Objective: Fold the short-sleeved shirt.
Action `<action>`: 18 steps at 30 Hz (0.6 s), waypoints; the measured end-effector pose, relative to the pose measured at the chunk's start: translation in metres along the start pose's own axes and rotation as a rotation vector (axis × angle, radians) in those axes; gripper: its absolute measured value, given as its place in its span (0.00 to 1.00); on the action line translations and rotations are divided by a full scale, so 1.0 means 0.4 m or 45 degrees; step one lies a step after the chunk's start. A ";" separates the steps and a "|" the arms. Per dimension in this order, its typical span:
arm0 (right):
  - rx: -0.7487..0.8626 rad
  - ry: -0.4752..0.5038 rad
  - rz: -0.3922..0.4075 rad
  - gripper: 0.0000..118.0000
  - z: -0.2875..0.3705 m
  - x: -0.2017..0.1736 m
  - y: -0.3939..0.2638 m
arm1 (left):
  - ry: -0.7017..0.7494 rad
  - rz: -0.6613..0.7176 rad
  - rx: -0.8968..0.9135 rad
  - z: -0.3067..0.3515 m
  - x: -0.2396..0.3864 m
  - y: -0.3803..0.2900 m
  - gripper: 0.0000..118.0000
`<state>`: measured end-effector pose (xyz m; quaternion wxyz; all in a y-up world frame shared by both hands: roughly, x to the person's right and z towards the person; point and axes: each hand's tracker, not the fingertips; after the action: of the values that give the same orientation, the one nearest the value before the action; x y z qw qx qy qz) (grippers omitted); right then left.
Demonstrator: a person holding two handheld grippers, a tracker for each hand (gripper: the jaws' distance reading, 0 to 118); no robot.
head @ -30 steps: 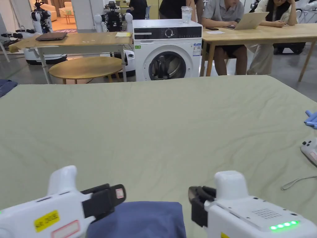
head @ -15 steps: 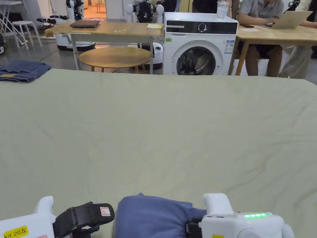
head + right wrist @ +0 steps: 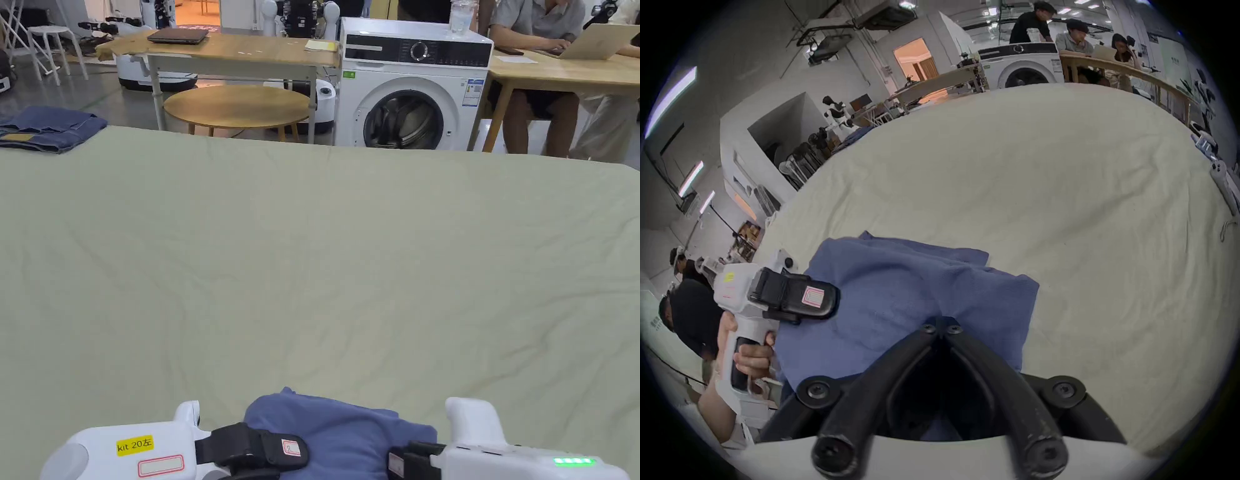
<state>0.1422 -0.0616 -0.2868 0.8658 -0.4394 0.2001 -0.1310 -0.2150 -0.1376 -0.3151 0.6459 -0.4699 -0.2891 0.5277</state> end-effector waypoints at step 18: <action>0.102 0.069 0.175 0.00 -0.094 -0.203 0.128 | 0.201 0.037 0.633 0.705 -0.088 0.245 0.19</action>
<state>0.0555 -0.0260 -0.3297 0.8839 -0.3861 0.2478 -0.0909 -0.5102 -0.0860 -0.2897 0.7544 -0.3406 -0.0925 0.5535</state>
